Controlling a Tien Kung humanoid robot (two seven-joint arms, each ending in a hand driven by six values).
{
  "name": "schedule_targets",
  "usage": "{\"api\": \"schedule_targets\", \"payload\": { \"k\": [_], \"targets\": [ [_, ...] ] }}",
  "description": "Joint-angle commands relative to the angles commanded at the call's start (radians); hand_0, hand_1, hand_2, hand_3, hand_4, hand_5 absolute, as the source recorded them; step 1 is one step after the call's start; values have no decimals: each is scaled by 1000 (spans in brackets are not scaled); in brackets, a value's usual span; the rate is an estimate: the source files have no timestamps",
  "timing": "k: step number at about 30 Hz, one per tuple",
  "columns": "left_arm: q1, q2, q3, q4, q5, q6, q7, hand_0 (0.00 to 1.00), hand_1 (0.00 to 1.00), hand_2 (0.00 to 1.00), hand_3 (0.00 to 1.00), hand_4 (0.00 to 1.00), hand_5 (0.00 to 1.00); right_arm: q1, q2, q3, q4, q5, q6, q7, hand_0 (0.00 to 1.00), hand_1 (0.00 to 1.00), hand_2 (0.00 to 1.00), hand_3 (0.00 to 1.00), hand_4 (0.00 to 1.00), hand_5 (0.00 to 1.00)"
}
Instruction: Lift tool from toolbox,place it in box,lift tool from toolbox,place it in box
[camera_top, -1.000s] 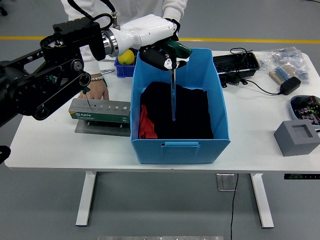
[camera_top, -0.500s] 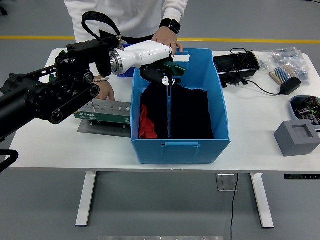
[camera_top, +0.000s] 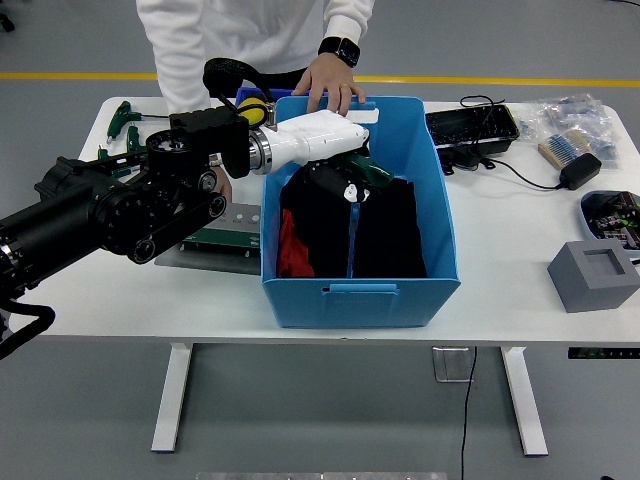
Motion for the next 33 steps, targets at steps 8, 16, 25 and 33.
{"api": "schedule_targets", "payload": {
  "k": [8, 16, 25, 33],
  "targets": [
    [-6, -27, -5, 51, -11, 68, -41, 394, 527, 709, 641, 775, 490, 6, -4, 13, 0, -32, 4, -9, 653, 624, 696, 559, 770, 669],
    [-6, -34, -2, 81, -17, 105, -55, 419, 553, 741, 653, 767, 491, 13, -7, 10, 0, -34, 4, -8, 652, 624, 697, 558, 770, 668],
    [-5, -30, -12, 73, -13, 122, -59, 427, 565, 746, 655, 765, 496, 15, -8, -1, 1, -25, 2, -6, 652, 624, 696, 558, 769, 669],
    [59, 29, -157, -28, 90, 85, -12, 420, 553, 703, 646, 797, 515, 11, -6, -30, -1, 32, -3, 10, 652, 624, 694, 559, 770, 669]
  ]
}}
